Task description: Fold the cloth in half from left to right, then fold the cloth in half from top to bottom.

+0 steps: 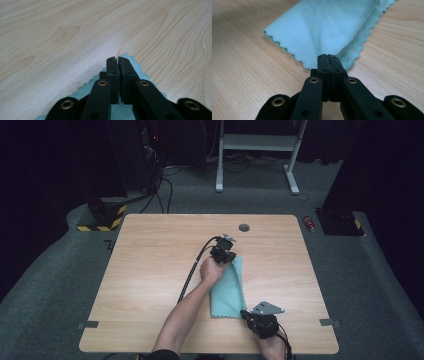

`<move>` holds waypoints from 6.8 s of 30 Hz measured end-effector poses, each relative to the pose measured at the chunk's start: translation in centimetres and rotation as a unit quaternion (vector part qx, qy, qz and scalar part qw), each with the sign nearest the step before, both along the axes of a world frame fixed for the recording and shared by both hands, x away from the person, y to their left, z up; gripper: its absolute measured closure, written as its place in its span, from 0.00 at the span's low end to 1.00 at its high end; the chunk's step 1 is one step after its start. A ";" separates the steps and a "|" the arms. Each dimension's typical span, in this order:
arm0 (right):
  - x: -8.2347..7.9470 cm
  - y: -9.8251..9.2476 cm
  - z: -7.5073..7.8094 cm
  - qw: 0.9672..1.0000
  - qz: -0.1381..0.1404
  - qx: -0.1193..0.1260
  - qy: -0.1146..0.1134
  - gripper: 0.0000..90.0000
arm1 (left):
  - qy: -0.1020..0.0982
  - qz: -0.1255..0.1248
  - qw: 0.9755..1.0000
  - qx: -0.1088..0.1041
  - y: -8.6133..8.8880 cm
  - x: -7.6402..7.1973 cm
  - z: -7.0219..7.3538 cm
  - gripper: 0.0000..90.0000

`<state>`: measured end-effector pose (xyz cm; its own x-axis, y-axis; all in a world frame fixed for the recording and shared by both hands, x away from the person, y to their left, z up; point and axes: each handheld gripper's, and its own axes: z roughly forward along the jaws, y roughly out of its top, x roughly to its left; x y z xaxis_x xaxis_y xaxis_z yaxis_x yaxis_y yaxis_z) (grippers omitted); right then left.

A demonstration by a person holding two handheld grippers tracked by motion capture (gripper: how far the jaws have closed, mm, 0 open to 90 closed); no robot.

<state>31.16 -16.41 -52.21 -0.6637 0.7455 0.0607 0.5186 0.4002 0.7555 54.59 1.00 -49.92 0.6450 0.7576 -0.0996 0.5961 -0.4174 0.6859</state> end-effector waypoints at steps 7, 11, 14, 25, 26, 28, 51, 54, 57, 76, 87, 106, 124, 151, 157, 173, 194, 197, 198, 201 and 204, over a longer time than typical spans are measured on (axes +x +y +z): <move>0.2 -0.5 0.1 1.000 -0.011 -0.002 0.005 0.92 | -0.017 0.016 1.000 0.002 1.2 -0.3 1.0 0.71; 0.4 -1.0 0.4 1.000 -0.020 -0.002 0.002 0.90 | -0.033 0.028 0.999 0.005 2.7 -0.7 1.8 0.66; 0.7 -1.4 0.7 1.000 -0.025 0.000 -0.003 0.89 | -0.035 0.035 0.999 -0.002 4.1 -1.4 2.1 0.65; 1.5 0.3 0.2 0.999 -0.001 -0.033 0.002 0.86 | -0.015 0.044 0.998 0.039 6.8 -3.3 0.0 0.61; 1.3 0.4 0.2 0.999 0.000 -0.037 -0.004 0.86 | -0.020 0.048 0.997 0.059 6.8 -3.2 -0.4 0.61; 1.1 0.6 0.3 0.999 0.003 -0.053 -0.008 0.86 | -0.025 0.050 0.996 0.073 7.1 -3.0 -0.9 0.60; 4.3 0.6 0.7 0.998 0.013 -0.066 0.001 0.79 | -0.027 0.020 0.998 0.047 9.0 -13.6 -1.4 0.47; 4.3 0.2 0.6 0.998 0.013 -0.063 0.001 0.79 | -0.021 0.027 0.998 0.045 9.4 -14.1 -1.3 0.47; 4.2 0.0 0.7 0.998 0.012 -0.060 0.001 0.78 | -0.022 0.014 0.999 0.029 9.2 -15.2 -1.0 0.47; 3.5 -0.1 0.5 0.998 0.021 -0.054 0.003 0.71 | -0.034 -0.023 0.999 0.035 8.3 -20.0 -1.7 0.42; 3.2 -0.2 0.5 0.998 0.025 -0.053 0.005 0.69 | -0.037 -0.018 0.999 0.032 9.2 -20.4 -1.9 0.43; 8.3 -0.5 1.2 1.000 -0.014 0.000 0.013 0.77 | -0.010 0.066 0.997 -0.037 11.7 -13.8 -1.1 0.44; 15.2 1.7 2.0 0.997 -0.071 0.004 0.004 0.93 | -0.009 0.107 0.994 -0.017 8.6 -5.2 -0.8 0.47; 21.2 2.8 1.5 0.992 -0.110 -0.039 0.038 0.98 | 0.018 0.113 0.993 -0.004 7.5 -1.5 -1.2 0.62; 21.4 3.0 1.1 0.992 -0.108 -0.044 0.039 0.81 | 0.019 0.113 0.993 -0.003 7.3 -1.6 -1.1 0.64; 21.6 3.4 0.7 0.995 -0.089 -0.036 0.033 0.99 | 0.036 0.092 0.995 -0.026 7.6 -1.3 -1.3 0.98; 22.3 2.2 5.2 0.996 -0.089 0.001 0.012 1.00 | -0.003 0.057 0.996 -0.062 8.2 0.1 3.5 0.99; 22.4 2.1 5.4 0.996 -0.087 0.008 0.010 1.00 | -0.005 0.060 0.995 -0.075 8.4 0.3 4.0 0.99; 22.4 2.1 5.5 0.996 -0.087 0.005 0.012 0.99 | -0.009 0.059 0.996 -0.070 8.3 0.2 4.0 0.99; 22.1 1.9 6.1 0.996 -0.083 0.009 0.003 1.00 | -0.011 0.053 0.996 -0.068 8.1 -0.3 4.0 0.99; 21.4 1.8 6.4 0.997 -0.076 0.006 0.000 0.99 | -0.011 0.043 0.997 -0.064 8.3 -0.9 4.0 0.99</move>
